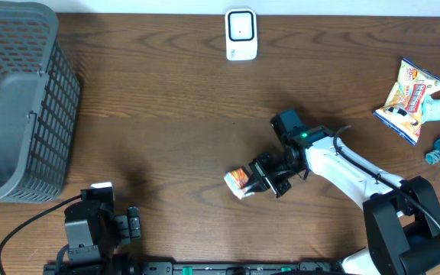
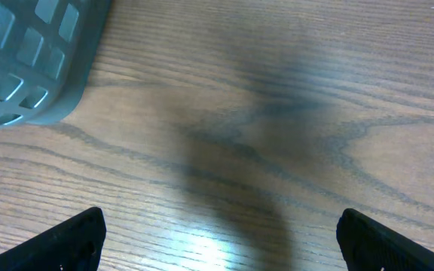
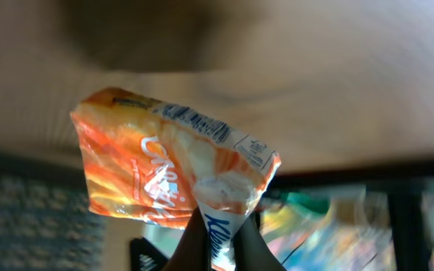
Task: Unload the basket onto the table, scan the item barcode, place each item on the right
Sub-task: 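Lift the orange box and rotate it with the right gripper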
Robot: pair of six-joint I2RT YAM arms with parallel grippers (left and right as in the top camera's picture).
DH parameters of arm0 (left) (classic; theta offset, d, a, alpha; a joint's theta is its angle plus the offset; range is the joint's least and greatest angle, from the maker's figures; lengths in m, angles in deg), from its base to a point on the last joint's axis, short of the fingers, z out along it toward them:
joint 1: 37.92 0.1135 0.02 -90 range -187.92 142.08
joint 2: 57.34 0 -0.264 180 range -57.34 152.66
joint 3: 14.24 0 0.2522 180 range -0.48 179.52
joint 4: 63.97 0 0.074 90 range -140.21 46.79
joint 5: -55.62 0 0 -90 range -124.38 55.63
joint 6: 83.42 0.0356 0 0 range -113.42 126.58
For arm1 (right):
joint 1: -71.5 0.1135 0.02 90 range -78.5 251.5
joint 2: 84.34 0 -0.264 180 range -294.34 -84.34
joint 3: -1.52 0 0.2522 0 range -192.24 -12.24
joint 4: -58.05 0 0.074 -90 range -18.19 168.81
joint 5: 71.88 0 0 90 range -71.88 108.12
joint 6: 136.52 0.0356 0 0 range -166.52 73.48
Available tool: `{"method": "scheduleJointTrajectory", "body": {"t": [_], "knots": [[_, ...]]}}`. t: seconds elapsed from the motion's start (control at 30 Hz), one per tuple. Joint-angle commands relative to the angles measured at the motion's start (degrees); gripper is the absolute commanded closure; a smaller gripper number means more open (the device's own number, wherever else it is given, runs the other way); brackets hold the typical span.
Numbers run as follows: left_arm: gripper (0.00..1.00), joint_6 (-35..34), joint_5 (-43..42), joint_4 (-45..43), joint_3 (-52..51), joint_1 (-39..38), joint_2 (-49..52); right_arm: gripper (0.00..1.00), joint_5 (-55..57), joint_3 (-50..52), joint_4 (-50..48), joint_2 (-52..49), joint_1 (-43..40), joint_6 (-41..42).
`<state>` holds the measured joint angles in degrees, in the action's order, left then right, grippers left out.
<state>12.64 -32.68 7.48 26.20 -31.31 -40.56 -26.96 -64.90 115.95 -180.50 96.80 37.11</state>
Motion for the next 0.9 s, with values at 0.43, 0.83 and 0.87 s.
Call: {"method": "scheduleJointTrajectory", "body": {"t": [0.43,0.83,0.87], "knots": [[0.02,0.52,0.28,0.11,0.0,-0.17,-0.04,0.99,-6.14,-0.7,-17.9,-0.07,-3.45,33.75],[0.02,0.52,0.28,0.11,0.0,-0.17,-0.04,0.98,-11.54,-0.7,-22.03,-0.07,-10.27,31.43],[0.02,0.52,0.28,0.11,0.0,-0.17,-0.04,0.99,-11.93,-0.7,-25.03,-0.07,-10.32,28.81]]}}
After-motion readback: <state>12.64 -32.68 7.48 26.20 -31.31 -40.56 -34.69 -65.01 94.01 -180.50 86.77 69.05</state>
